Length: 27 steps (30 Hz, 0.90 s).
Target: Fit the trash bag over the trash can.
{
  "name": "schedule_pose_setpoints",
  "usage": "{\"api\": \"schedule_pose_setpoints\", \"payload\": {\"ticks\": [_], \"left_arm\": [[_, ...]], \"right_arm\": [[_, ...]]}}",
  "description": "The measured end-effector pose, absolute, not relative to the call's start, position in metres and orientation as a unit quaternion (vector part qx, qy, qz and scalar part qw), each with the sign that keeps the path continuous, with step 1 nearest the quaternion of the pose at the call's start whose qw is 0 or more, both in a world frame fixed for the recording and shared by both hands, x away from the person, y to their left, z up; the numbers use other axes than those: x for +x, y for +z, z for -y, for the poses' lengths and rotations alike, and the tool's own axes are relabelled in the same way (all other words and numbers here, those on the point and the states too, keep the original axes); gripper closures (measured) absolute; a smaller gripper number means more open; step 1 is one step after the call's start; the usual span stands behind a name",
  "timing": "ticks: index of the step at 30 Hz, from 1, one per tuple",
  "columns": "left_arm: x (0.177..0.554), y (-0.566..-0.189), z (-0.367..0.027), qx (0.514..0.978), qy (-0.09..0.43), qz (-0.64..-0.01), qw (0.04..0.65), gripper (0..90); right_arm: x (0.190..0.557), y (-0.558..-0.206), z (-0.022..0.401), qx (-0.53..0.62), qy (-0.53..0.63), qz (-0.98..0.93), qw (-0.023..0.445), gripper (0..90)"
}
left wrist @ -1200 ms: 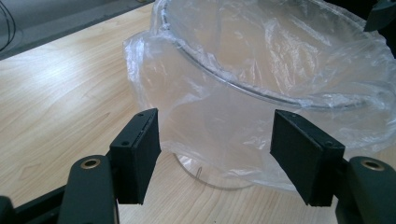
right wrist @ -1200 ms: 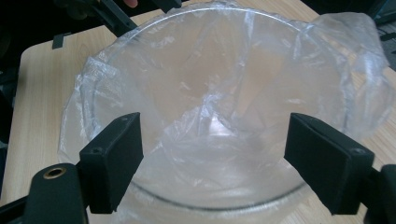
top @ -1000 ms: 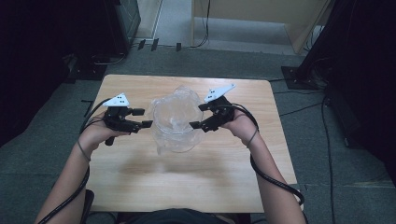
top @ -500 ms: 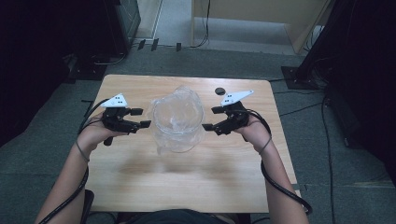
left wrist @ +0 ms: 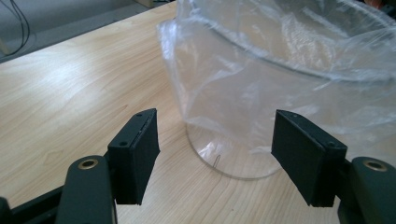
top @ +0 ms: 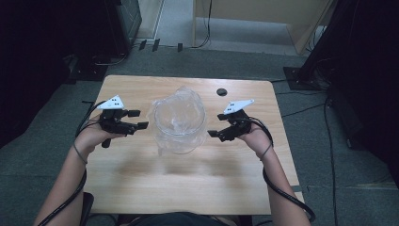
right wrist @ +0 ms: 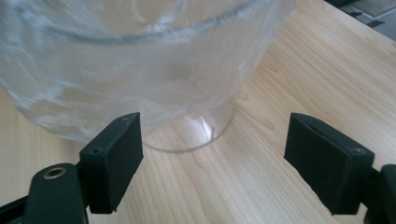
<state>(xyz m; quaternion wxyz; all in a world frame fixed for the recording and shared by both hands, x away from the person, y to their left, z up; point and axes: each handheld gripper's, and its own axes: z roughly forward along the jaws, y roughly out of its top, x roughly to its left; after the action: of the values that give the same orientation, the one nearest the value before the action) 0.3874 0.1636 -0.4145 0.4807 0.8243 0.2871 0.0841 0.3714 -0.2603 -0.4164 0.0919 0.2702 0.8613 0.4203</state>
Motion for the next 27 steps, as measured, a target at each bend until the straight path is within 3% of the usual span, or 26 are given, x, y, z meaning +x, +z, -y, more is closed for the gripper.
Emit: {"api": "schedule_pose_setpoints", "payload": {"ticks": [27], "left_arm": [[0.397, -0.468, -0.176, 0.828, 0.087, -0.286, 0.475, 30.1]], "right_arm": [[0.395, -0.491, 0.276, 0.321, 0.408, -0.850, 0.082, 19.3]]}}
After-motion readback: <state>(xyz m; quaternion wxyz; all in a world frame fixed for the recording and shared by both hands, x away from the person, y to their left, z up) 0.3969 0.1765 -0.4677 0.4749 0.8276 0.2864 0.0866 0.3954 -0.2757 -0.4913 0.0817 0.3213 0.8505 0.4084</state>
